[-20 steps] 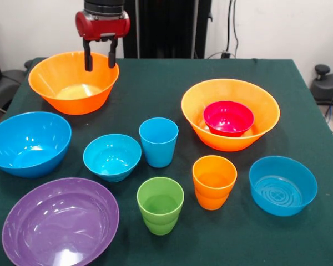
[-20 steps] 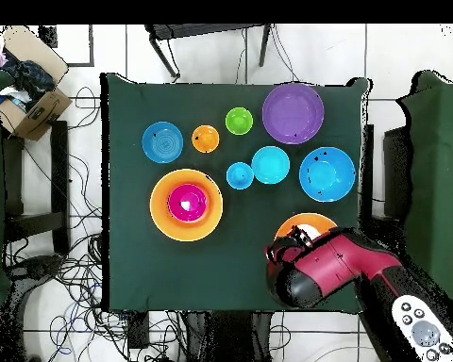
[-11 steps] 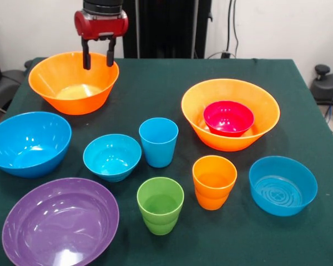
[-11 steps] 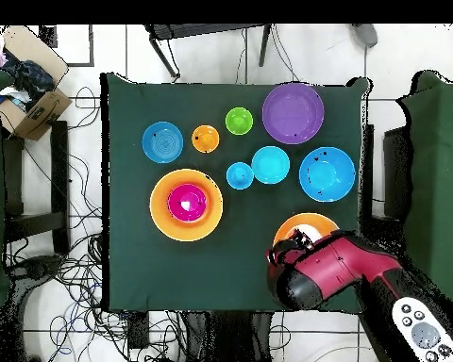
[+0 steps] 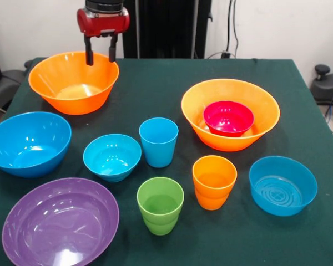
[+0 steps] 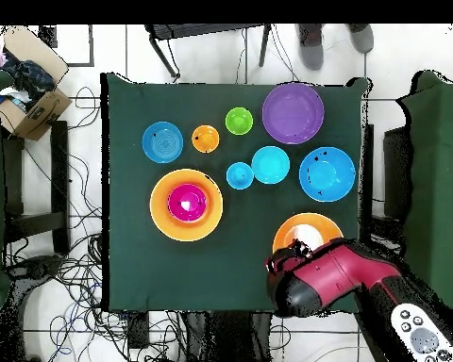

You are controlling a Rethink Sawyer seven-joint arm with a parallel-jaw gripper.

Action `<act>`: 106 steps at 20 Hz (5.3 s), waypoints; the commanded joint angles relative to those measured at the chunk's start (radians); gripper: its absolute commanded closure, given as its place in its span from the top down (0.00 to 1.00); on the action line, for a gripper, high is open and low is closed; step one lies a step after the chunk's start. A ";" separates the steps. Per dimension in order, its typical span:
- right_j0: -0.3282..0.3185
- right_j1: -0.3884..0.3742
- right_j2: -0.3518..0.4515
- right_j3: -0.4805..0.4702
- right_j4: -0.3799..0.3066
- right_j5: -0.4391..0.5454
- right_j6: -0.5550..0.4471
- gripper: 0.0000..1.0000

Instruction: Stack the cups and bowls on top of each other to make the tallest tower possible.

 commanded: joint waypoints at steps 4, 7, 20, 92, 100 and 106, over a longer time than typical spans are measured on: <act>0.038 0.051 0.005 0.109 -0.005 -0.083 -0.034 1.00; 0.055 0.053 -0.001 0.116 -0.016 -0.093 -0.024 1.00; 0.120 0.040 -0.061 0.101 -0.096 -0.139 0.038 1.00; 0.299 0.106 -0.430 -0.082 -0.272 -0.451 0.131 1.00; 0.355 0.146 -0.522 -0.119 -0.249 -0.530 0.106 1.00; 0.370 0.164 -0.566 -0.139 -0.229 -0.568 0.076 1.00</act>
